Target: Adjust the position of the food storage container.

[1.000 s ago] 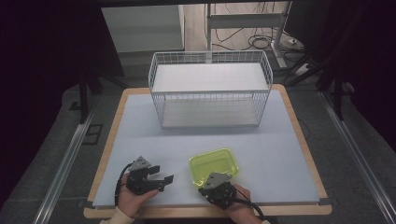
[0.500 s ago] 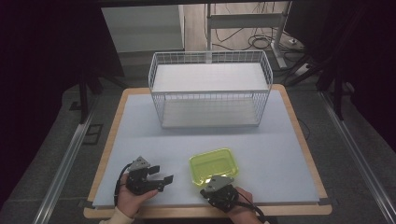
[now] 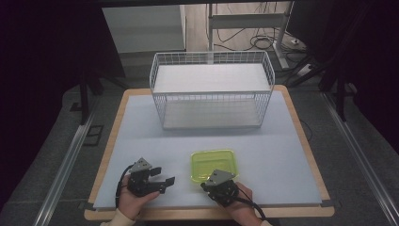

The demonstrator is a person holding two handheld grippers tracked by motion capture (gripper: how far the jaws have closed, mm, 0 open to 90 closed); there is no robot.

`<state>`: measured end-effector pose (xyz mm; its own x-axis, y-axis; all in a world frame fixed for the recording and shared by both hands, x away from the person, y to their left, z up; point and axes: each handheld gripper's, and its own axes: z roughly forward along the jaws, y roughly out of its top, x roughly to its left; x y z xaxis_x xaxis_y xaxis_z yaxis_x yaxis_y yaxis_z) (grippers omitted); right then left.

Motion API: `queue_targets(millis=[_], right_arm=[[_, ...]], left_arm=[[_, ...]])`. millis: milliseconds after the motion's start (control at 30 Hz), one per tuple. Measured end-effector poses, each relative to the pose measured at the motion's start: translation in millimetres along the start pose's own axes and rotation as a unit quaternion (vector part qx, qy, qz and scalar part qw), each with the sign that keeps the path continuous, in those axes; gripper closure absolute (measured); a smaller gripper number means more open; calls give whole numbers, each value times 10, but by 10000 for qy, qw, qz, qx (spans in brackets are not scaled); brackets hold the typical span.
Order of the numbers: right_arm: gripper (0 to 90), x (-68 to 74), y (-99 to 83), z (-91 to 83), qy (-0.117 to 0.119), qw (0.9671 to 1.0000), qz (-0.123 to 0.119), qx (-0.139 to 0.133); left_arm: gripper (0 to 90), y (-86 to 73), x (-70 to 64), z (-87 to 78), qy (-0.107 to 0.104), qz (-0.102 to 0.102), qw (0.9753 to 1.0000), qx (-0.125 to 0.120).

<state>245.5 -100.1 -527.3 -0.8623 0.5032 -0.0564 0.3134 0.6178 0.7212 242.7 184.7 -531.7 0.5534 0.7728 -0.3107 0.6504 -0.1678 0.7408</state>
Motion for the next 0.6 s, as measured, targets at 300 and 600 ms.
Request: queue_targets(millis=[300, 600], right_arm=[[900, -8, 30, 40, -11, 10000, 63, -39], [900, 22, -42, -126, 357, 9992, 176, -72]], left_arm=[[242, -1, 0, -2, -9, -12, 10000, -1], [242, 0, 5, -14, 3, -30, 10000, -40]])
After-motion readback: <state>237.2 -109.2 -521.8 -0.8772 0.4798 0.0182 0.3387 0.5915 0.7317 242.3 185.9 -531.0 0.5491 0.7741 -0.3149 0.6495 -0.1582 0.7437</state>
